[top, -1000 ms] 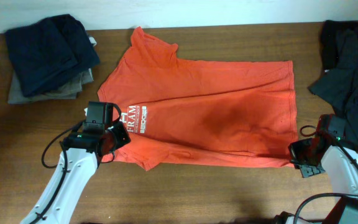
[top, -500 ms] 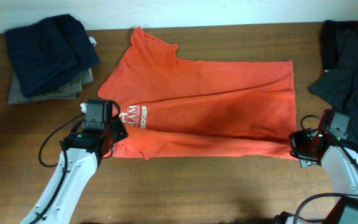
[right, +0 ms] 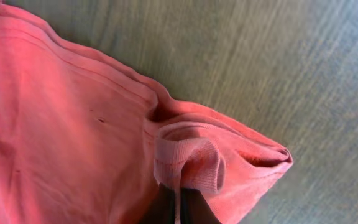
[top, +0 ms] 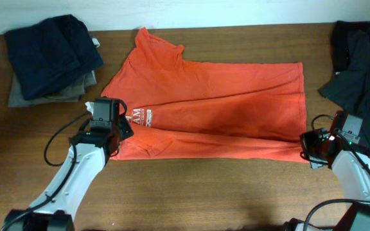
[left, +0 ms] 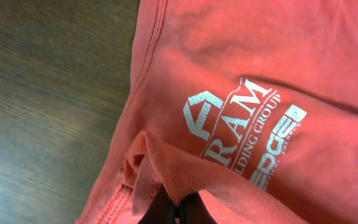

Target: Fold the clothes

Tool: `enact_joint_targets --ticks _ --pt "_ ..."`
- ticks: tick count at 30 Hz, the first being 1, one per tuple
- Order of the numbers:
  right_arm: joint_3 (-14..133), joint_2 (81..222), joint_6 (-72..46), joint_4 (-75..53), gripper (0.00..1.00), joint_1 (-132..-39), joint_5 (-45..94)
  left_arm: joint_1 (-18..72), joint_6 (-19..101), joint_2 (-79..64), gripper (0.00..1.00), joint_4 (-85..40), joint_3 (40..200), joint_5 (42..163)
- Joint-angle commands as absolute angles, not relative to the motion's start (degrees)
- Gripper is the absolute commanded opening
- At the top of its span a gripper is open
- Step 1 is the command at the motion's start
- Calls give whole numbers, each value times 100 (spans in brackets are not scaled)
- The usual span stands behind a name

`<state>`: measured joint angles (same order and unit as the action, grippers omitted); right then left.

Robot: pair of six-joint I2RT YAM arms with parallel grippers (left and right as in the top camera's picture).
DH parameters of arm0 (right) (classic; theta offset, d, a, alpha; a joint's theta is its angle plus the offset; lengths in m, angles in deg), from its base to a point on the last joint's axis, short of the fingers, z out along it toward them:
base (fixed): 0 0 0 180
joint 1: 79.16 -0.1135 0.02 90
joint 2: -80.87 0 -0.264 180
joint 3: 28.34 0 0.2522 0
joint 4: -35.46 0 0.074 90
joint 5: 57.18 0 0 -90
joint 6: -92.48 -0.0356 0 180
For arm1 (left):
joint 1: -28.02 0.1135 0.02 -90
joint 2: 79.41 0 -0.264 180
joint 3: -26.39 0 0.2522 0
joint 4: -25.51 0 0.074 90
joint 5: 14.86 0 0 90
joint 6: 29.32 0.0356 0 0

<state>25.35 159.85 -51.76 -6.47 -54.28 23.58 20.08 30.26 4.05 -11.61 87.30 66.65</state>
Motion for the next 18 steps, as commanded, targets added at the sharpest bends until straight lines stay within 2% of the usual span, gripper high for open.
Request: enact_joint_targets --ticks 1,5,7,10,11,12,15,17,18 --pt "2624 16014 -5246 -417 8 -5546 2376 2036 3081 453 1 -1051 8831 6499" --pt "2624 16134 -5248 44 9 -5946 2382 2038 3081 453 1 -1025 8831 6457" --pt "2624 16285 -5248 256 15 -6221 2470 2038 3081 455 1 -988 8831 6457" --pt "2624 16444 -5246 267 59 -6376 2623 2036 3081 455 1 -968 8831 6457" --pt "2624 16468 -5246 260 67 -6376 2640 2036 3081 455 1 -968 8831 6455" --pt "2624 16481 -5244 260 81 -6376 2675 2038 3081 455 2 -966 8831 6398" --pt "2629 16481 -5241 267 85 -6372 2874 2038 3081 455 6 -955 8831 5968" --pt "2629 16481 -5239 267 88 -6372 2944 2038 3083 455 16 -927 8831 5834" --pt "2650 16481 -5195 267 91 -6372 2942 2036 3085 455 41 -922 8831 5839"
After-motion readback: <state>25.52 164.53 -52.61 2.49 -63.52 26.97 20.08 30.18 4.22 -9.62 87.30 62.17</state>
